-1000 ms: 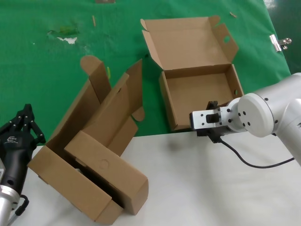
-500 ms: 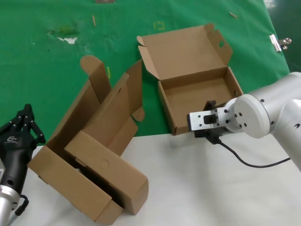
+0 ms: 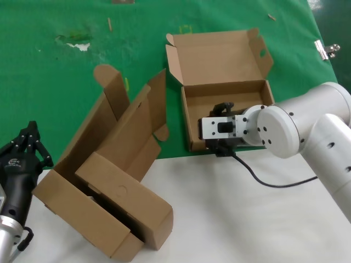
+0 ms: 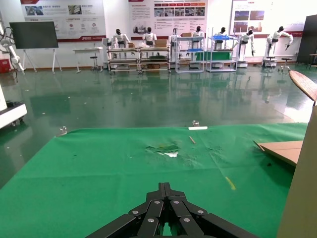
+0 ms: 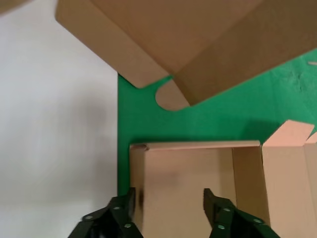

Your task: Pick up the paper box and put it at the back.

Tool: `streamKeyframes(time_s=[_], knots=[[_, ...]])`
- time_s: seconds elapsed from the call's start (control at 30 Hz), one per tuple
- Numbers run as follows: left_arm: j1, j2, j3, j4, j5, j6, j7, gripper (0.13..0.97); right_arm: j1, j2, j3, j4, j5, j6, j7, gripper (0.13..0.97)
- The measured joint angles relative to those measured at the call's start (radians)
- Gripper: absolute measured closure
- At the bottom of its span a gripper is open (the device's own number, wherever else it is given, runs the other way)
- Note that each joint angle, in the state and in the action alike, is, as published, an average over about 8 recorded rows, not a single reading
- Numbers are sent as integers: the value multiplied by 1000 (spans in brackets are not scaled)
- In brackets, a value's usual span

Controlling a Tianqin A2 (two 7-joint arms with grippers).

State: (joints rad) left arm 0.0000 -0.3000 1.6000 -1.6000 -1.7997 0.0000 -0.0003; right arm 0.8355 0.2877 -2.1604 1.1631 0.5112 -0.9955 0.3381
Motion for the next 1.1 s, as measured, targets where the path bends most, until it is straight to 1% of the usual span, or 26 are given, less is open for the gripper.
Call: streamKeyframes(time_s=[0.1,0.2,0.23,0.27,0.4,0.53,0.57,0.63,0.73,0.83,0.97,1.1], knots=[[0,0,0,0,0,0,0,957,-10,11,8,27,23,-13,-8,651],[0,0,0,0,0,0,0,957,-17,41,11,67,69,-52,-36,576],[0,0,0,0,0,0,0,957,-17,56,13,82,91,-70,-50,551],[0,0,0,0,0,0,0,957,-15,73,15,96,116,-88,-64,551],[0,0,0,0,0,0,0,957,-2,153,49,151,246,-168,-118,449],[0,0,0,0,0,0,0,957,4,236,142,194,412,-224,-160,347],[0,0,0,0,0,0,0,957,1,256,175,202,457,-231,-170,347],[0,0,0,0,0,0,0,957,-12,295,245,213,548,-239,-198,313],[0,0,0,0,0,0,0,957,-40,348,350,216,683,-233,-267,262],[0,0,0,0,0,0,0,957,-75,387,446,202,806,-218,-363,211],[0,0,0,0,0,0,0,957,-108,405,515,186,896,-196,-446,211],[0,0,0,0,0,0,0,951,-131,395,522,192,913,-162,-450,175]])
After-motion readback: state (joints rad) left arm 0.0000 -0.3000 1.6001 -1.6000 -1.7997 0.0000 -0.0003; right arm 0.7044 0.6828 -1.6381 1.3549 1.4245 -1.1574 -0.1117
